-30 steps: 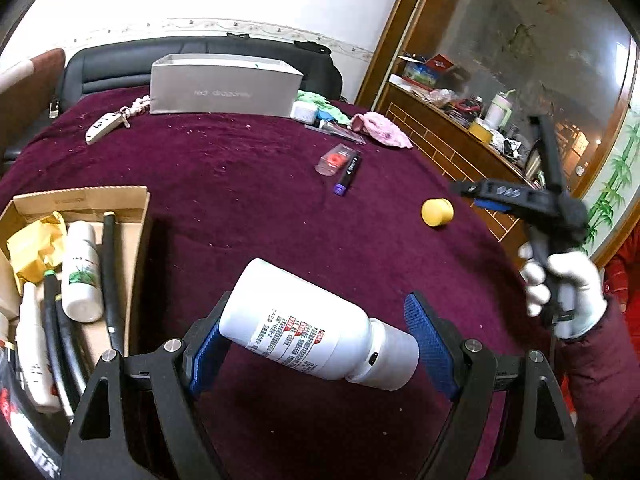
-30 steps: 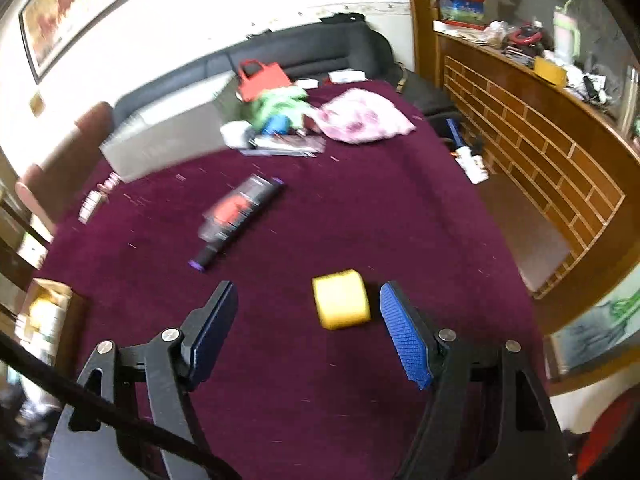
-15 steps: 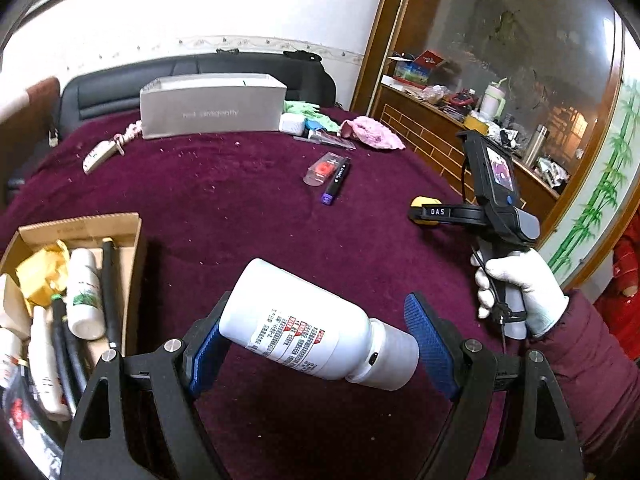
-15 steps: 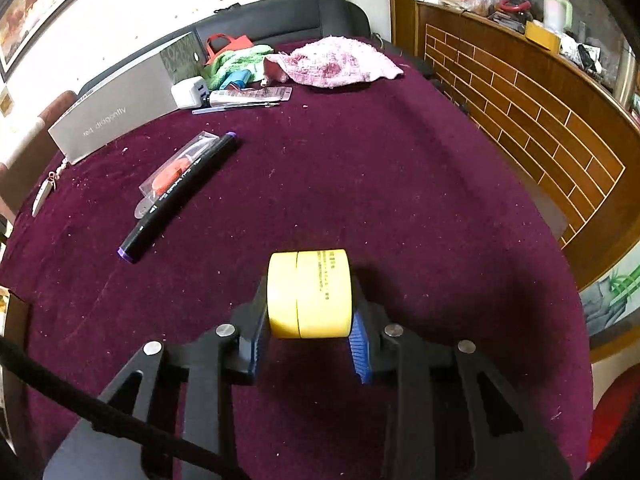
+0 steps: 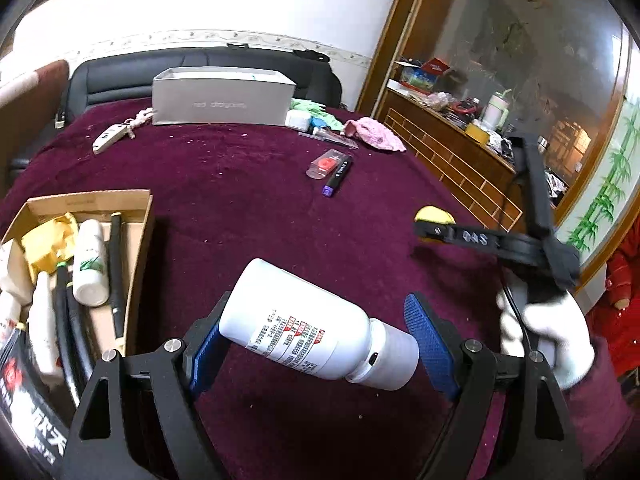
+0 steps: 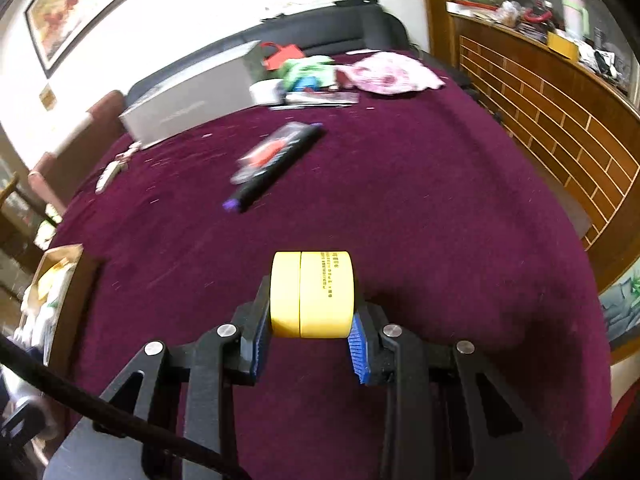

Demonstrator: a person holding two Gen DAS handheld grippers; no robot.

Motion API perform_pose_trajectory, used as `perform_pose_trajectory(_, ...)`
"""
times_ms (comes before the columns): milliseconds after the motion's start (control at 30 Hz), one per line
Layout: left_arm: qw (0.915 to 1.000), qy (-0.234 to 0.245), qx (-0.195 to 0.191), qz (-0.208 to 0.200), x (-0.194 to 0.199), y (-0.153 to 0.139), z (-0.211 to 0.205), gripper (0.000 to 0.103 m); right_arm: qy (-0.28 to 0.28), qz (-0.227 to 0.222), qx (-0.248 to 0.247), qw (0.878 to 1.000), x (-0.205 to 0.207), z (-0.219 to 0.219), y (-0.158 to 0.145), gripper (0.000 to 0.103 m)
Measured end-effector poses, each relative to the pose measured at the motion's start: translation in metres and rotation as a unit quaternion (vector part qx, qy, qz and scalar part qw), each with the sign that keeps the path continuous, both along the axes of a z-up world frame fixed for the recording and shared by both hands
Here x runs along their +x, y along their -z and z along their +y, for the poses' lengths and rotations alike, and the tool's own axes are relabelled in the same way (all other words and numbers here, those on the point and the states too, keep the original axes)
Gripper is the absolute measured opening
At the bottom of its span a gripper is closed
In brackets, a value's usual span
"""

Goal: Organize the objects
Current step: 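Grasp the yellow round container with the right gripper while the left gripper holds the bottle, then carry the pill bottle and yellow container with both grippers over the box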

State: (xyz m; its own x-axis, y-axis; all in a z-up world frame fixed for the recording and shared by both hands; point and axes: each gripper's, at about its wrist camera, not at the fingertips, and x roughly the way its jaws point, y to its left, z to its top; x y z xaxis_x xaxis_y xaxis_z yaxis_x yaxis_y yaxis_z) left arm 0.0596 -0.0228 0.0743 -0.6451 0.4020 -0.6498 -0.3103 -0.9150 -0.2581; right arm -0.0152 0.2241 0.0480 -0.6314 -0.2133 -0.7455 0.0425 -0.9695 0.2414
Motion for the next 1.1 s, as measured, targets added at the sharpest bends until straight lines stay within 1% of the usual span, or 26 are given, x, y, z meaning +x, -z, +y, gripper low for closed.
perform_pose_trajectory(133, 0.9996, -0.017, -0.014, 0.019, 0.006, -0.006, 0.005, 0.078, -0.011, 0.008, -0.019, 1.0, 0.018, -0.016, -0.002, 0.03)
perform_pose_trajectory(200, 0.9994, -0.012, -0.013, 0.029, 0.01, -0.008, 0.01, 0.078, -0.016, 0.006, -0.039, 0.999, 0.025, -0.022, -0.001, 0.03)
perform_pose_trajectory(267, 0.9991, 0.002, -0.012, 0.04, 0.016, -0.011, 0.015, 0.078, -0.021, 0.008, -0.054, 0.998, 0.033, -0.029, -0.003, 0.03)
perform_pose_trajectory(333, 0.999, 0.009, -0.013, 0.043, 0.02, -0.011, 0.018, 0.078, -0.027, 0.01, -0.057, 0.998, 0.039, -0.035, -0.005, 0.03)
perform_pose_trajectory(500, 0.9989, 0.017, -0.004, 0.044, 0.028, -0.017, 0.018, 0.078, -0.033, 0.022, -0.051, 0.998, 0.058, -0.048, -0.014, 0.03)
perform_pose_trajectory(633, 0.9982, 0.012, 0.005, 0.059, 0.036, -0.027, 0.009, 0.078, -0.019, 0.046, -0.006, 0.999, 0.074, -0.058, -0.029, 0.03)
perform_pose_trajectory(733, 0.9974, 0.0, 0.013, 0.071, 0.044, -0.036, -0.006, 0.078, -0.015, 0.07, 0.032, 0.997, 0.085, -0.071, -0.042, 0.03)
perform_pose_trajectory(800, 0.9965, -0.014, 0.02, 0.079, 0.049, -0.042, -0.023, 0.078, -0.024, 0.078, 0.04, 0.996, 0.09, -0.082, -0.048, 0.03)
perform_pose_trajectory(900, 0.995, -0.045, 0.029, 0.084, 0.053, -0.047, -0.057, 0.078, -0.046, 0.084, 0.037, 0.995, 0.091, -0.099, -0.052, 0.03)
perform_pose_trajectory(967, 0.9936, -0.067, 0.033, 0.085, 0.054, -0.049, -0.08, 0.078, -0.066, 0.082, 0.024, 0.994, 0.09, -0.111, -0.053, 0.03)
perform_pose_trajectory(1100, 0.9881, -0.12, 0.02, 0.094, 0.064, -0.051, -0.129, 0.078, -0.106, 0.077, 0.006, 0.991, 0.085, -0.138, -0.054, 0.03)
